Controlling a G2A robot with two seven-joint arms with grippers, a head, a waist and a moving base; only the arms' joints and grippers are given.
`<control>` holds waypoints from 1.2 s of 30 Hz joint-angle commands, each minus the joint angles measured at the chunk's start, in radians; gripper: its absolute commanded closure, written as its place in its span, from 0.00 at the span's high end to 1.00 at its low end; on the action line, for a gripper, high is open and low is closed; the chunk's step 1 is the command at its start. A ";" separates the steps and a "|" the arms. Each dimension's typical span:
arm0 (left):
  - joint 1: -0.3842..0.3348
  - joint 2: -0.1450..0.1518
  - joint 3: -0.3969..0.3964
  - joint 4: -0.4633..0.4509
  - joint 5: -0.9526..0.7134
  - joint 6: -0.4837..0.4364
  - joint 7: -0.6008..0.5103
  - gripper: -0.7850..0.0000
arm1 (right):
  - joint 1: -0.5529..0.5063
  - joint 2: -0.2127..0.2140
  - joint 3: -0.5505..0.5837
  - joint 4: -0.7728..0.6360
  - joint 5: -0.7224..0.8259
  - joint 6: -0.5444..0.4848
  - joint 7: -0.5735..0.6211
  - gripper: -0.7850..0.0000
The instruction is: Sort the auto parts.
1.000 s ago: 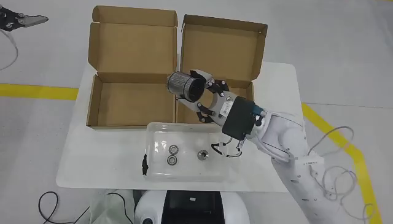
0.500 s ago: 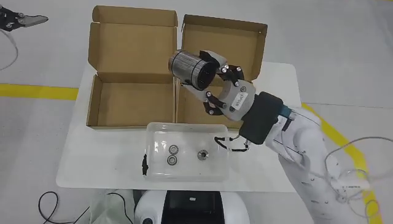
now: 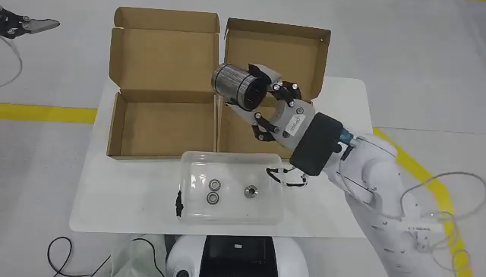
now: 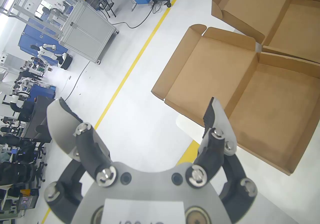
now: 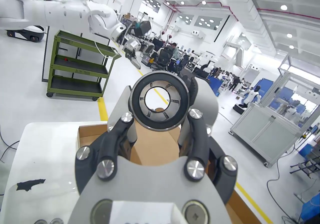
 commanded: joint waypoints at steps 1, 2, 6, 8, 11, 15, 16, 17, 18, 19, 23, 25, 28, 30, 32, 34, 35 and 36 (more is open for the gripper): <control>0.000 0.000 0.000 0.000 0.000 0.000 0.000 1.00 | -0.011 0.001 -0.003 0.015 -0.010 -0.001 0.015 0.00; 0.000 0.000 0.000 0.000 0.000 0.000 0.000 1.00 | -0.018 0.002 -0.004 0.020 -0.017 0.000 0.024 0.00; 0.000 0.000 0.000 0.000 0.000 0.000 0.000 1.00 | -0.052 0.005 -0.009 0.036 -0.038 0.007 0.062 0.00; 0.000 0.000 0.000 0.000 0.000 0.000 0.000 1.00 | -0.072 0.007 -0.010 0.045 -0.047 0.012 0.084 0.00; 0.000 0.000 0.000 0.000 0.000 0.000 0.000 1.00 | -0.094 0.009 -0.015 0.068 -0.054 0.024 0.111 0.00; 0.000 0.000 0.000 0.000 0.000 0.000 0.000 1.00 | -0.115 0.009 -0.019 0.107 -0.069 0.058 0.126 0.00; 0.000 0.000 0.000 0.000 0.000 0.000 0.000 1.00 | -0.119 0.009 -0.020 0.116 -0.076 0.069 0.134 0.00; 0.000 0.000 0.000 0.000 0.000 0.000 0.000 1.00 | -0.121 0.009 -0.020 0.125 -0.082 0.081 0.143 0.00; 0.000 0.000 0.000 0.000 0.000 0.000 0.000 1.00 | -0.122 0.009 -0.021 0.135 -0.088 0.092 0.154 0.00; 0.000 0.000 0.000 0.000 0.000 0.000 0.000 1.00 | -0.122 0.009 -0.020 0.146 -0.090 0.102 0.164 0.00; 0.000 0.000 0.000 0.000 0.000 0.000 0.000 1.00 | -0.109 0.007 -0.022 0.193 -0.078 0.109 0.221 0.00; 0.000 0.000 0.000 0.000 0.000 0.000 0.000 1.00 | -0.097 0.005 -0.027 0.219 -0.063 0.105 0.245 0.00; 0.000 0.000 0.000 0.000 0.000 0.000 0.000 1.00 | -0.076 0.003 -0.038 0.257 -0.038 0.086 0.265 0.00; 0.000 0.000 0.000 0.000 0.000 0.000 0.000 1.00 | -0.064 0.001 -0.046 0.276 -0.030 0.083 0.281 0.00; 0.000 0.000 0.000 0.000 0.000 0.000 0.000 1.00 | -0.053 -0.001 -0.054 0.293 -0.027 0.086 0.296 0.00; 0.000 0.000 0.000 0.000 0.000 0.000 0.000 1.00 | -0.044 -0.003 -0.061 0.309 -0.023 0.089 0.305 0.00; 0.000 0.000 0.000 0.000 0.000 0.000 0.000 1.00 | -0.039 -0.004 -0.064 0.317 -0.023 0.091 0.307 0.00; 0.000 0.000 0.000 0.000 0.000 0.000 0.000 1.00 | -0.034 -0.005 -0.067 0.324 -0.023 0.093 0.308 0.00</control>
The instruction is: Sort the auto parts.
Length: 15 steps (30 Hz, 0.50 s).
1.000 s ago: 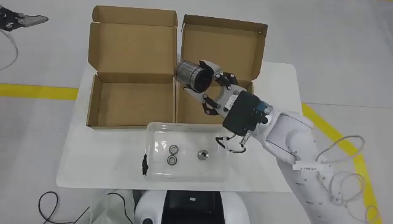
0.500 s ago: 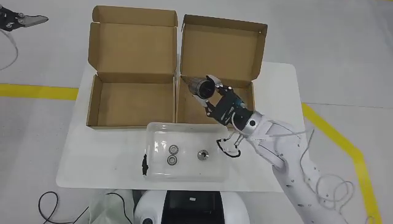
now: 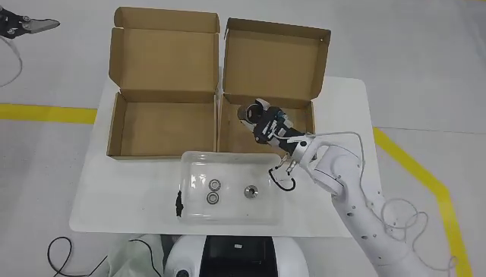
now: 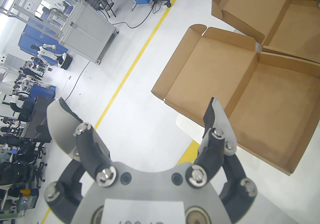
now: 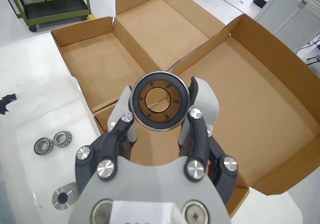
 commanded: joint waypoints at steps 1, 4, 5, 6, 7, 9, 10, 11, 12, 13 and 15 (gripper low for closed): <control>0.000 0.000 0.000 0.000 0.000 0.000 0.000 1.00 | 0.010 -0.002 -0.006 0.012 0.001 0.002 0.001 0.00; 0.000 0.000 0.000 0.000 0.000 0.000 0.000 1.00 | 0.016 -0.003 -0.014 0.021 -0.001 0.003 0.005 0.00; 0.000 0.000 0.000 0.000 0.000 0.000 0.000 1.00 | 0.016 -0.004 -0.016 0.020 -0.003 0.003 0.010 0.00; 0.000 0.000 0.000 0.000 0.000 0.000 0.000 1.00 | 0.015 -0.004 -0.017 0.017 -0.005 0.003 0.015 0.00; 0.000 0.000 0.000 0.000 0.000 0.000 0.000 1.00 | 0.012 -0.003 -0.017 0.014 -0.008 0.003 0.023 0.00; 0.000 0.000 0.000 0.000 0.000 0.000 0.000 1.00 | 0.005 -0.002 -0.014 0.005 -0.008 0.005 0.034 0.00; 0.000 0.000 0.000 0.000 0.000 0.000 0.000 1.00 | 0.000 -0.001 -0.011 0.000 -0.010 0.004 0.040 0.00; 0.000 0.000 0.000 0.000 0.000 0.000 0.000 1.00 | -0.005 0.000 -0.008 -0.005 -0.011 0.004 0.046 0.00; 0.000 0.000 0.000 0.000 0.000 0.000 0.000 1.00 | -0.009 0.001 -0.005 -0.009 -0.011 0.003 0.052 0.00; 0.000 0.000 0.000 0.000 0.000 0.000 0.000 1.00 | -0.012 0.002 -0.003 -0.013 -0.011 0.002 0.059 0.00; 0.000 0.000 0.000 0.000 0.000 0.000 0.000 1.00 | -0.016 0.003 0.001 -0.018 -0.008 -0.002 0.065 0.00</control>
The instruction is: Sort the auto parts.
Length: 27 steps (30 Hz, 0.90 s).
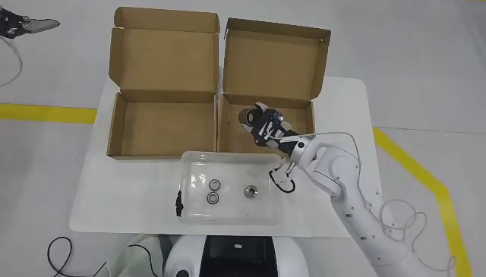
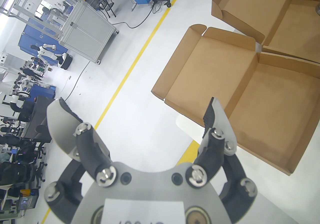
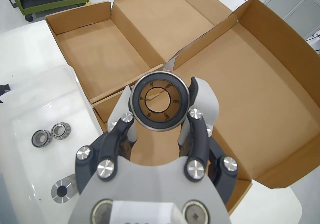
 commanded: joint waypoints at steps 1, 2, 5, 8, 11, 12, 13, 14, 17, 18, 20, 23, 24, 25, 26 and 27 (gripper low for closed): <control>0.000 0.000 0.000 0.000 0.000 0.000 0.000 1.00 | -0.003 0.001 0.004 -0.002 0.006 -0.005 0.008 0.00; 0.000 0.000 0.000 0.000 0.000 0.000 0.000 1.00 | -0.003 0.002 0.005 -0.002 0.009 -0.012 0.020 0.00; 0.000 0.000 0.000 0.000 0.000 0.000 0.000 1.00 | 0.014 0.001 0.003 0.019 0.027 -0.027 0.056 0.00; 0.000 0.000 0.000 0.000 0.000 0.000 0.000 1.00 | 0.049 -0.005 -0.013 0.072 0.051 -0.034 0.078 0.00; 0.000 0.000 0.000 0.000 0.000 0.000 0.000 1.00 | 0.091 -0.013 -0.041 0.136 0.073 -0.040 0.091 0.00; 0.000 0.000 0.000 0.000 0.000 0.000 0.000 1.00 | 0.106 -0.017 -0.052 0.157 0.081 -0.042 0.092 0.00; 0.000 0.000 0.000 0.000 0.000 0.000 0.000 1.00 | 0.119 -0.020 -0.062 0.177 0.087 -0.043 0.095 0.00; 0.000 0.000 0.000 0.000 0.000 0.000 0.000 1.00 | 0.132 -0.024 -0.072 0.197 0.093 -0.044 0.098 0.00; 0.000 0.000 0.000 0.000 0.000 0.000 0.000 1.00 | 0.170 -0.034 -0.104 0.255 0.107 -0.045 0.109 0.00; 0.000 0.000 0.000 0.000 0.000 0.000 0.000 1.00 | 0.181 -0.038 -0.113 0.271 0.113 -0.044 0.111 0.00; 0.000 0.000 0.000 0.000 0.000 0.000 0.000 1.00 | 0.197 -0.045 -0.132 0.308 0.126 -0.043 0.113 0.00; 0.000 0.000 0.000 0.000 0.000 0.000 0.000 1.00 | 0.223 -0.056 -0.158 0.364 0.148 -0.045 0.108 0.00; 0.000 0.000 0.000 0.000 0.000 0.000 0.000 1.00 | 0.231 -0.060 -0.167 0.381 0.154 -0.045 0.106 0.00; 0.000 0.000 0.000 0.000 0.000 0.000 0.000 1.00 | 0.239 -0.063 -0.174 0.396 0.159 -0.046 0.105 0.00; 0.000 0.000 0.000 0.000 0.000 0.000 0.000 1.00 | 0.247 -0.066 -0.182 0.410 0.162 -0.046 0.104 0.00; 0.000 0.000 0.000 0.000 0.000 0.000 0.000 1.00 | 0.254 -0.070 -0.189 0.424 0.165 -0.045 0.102 0.00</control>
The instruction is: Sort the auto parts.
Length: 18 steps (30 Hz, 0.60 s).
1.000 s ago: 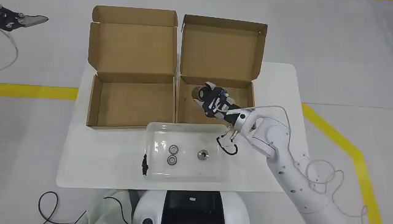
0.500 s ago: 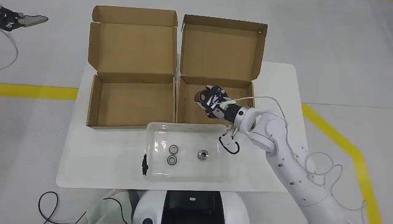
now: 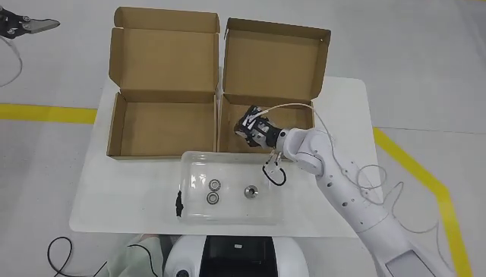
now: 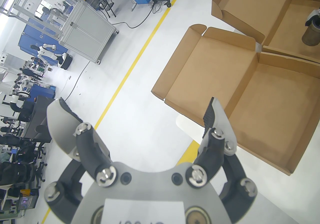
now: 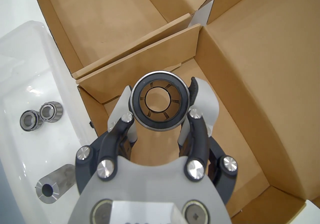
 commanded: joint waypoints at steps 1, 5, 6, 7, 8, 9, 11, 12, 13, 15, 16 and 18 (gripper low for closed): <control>0.000 0.000 0.000 0.000 0.000 0.000 0.000 1.00 | 0.014 -0.006 -0.013 0.028 0.005 0.002 0.001 0.00; 0.000 0.000 0.000 0.000 0.000 0.000 0.000 1.00 | 0.044 -0.018 -0.036 0.073 0.005 0.015 0.015 0.00; 0.000 0.000 0.000 0.000 0.000 0.000 0.000 1.00 | 0.050 -0.021 -0.039 0.082 0.008 0.017 0.016 0.00; 0.000 0.000 0.000 0.000 0.000 0.000 0.000 1.00 | 0.055 -0.023 -0.042 0.092 0.011 0.019 0.018 0.00; 0.000 0.000 0.000 0.000 0.000 0.000 0.000 1.00 | 0.060 -0.025 -0.045 0.101 0.013 0.019 0.017 0.00; 0.000 0.000 0.000 0.000 0.000 0.000 0.000 1.00 | 0.064 -0.027 -0.048 0.109 0.016 0.020 0.015 0.00; 0.000 0.000 0.000 0.000 0.000 0.000 0.000 1.00 | 0.070 -0.031 -0.053 0.123 0.019 0.023 0.012 0.00; 0.000 0.000 0.000 0.000 0.000 0.000 0.000 1.00 | 0.074 -0.033 -0.056 0.132 0.020 0.025 0.011 0.00; 0.000 0.000 0.000 0.000 0.000 0.000 0.000 1.00 | 0.078 -0.036 -0.059 0.139 0.021 0.028 0.012 0.08; 0.000 0.000 0.000 0.000 0.000 0.000 0.000 1.00 | 0.085 -0.040 -0.065 0.151 0.022 0.032 0.018 0.23; 0.000 0.000 0.000 0.000 0.000 0.000 0.000 1.00 | 0.089 -0.042 -0.068 0.158 0.020 0.035 0.023 0.29; 0.000 0.000 0.000 0.000 0.000 0.000 0.000 1.00 | 0.095 -0.046 -0.074 0.168 0.018 0.048 0.026 0.38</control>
